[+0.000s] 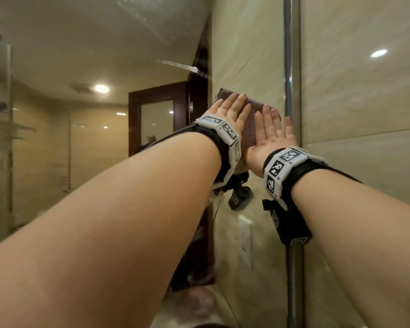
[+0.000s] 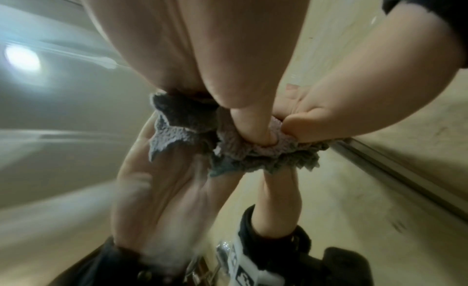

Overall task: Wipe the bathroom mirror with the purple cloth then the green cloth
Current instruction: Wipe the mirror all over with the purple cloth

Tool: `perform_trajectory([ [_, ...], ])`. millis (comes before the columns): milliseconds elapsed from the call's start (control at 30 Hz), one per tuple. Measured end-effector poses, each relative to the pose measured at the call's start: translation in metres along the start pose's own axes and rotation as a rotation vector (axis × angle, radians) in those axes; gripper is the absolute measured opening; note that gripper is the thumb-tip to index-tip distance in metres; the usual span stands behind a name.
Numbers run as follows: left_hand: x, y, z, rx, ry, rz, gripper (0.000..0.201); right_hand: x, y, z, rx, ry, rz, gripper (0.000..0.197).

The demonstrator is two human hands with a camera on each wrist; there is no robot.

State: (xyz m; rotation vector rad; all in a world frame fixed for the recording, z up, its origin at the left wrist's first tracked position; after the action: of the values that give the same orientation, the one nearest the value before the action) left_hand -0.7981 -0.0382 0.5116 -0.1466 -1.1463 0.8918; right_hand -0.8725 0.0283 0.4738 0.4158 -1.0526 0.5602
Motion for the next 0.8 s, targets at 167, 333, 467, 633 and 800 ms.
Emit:
perform_trajectory([
  [167, -0.006, 0.017, 0.007, -0.014, -0.008, 0.009, 0.099, -0.013, 0.015, 0.001, -0.015, -0.013, 0.014, 0.070],
  [333, -0.008, 0.016, 0.008, -0.029, 0.014, 0.019, 0.097, -0.016, 0.015, 0.001, -0.015, 0.005, 0.025, 0.070],
  [467, -0.016, 0.008, 0.002, -0.025, 0.021, 0.031, 0.099, -0.013, 0.008, -0.004, 0.001, -0.013, 0.029, 0.073],
  [633, -0.031, -0.020, -0.021, 0.017, 0.000, 0.035, 0.098, -0.008, -0.021, -0.013, 0.089, -0.018, -0.001, 0.084],
  [800, -0.052, -0.060, -0.059, 0.089, -0.060, -0.004, 0.098, -0.001, -0.072, -0.027, 0.164, -0.001, -0.033, 0.089],
])
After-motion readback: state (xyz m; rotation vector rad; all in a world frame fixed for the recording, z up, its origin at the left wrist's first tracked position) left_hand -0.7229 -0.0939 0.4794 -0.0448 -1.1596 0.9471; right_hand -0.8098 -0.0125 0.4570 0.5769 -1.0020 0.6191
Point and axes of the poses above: each hand's wrist, its own z-axis towards the middle knuckle, its own x-axis out of the back of the hand, y = z × x, the point moved 2 cm from there along z, towards the middle knuckle, and after that the axes turned 13 degrees about -y, right-handed, at the moved point
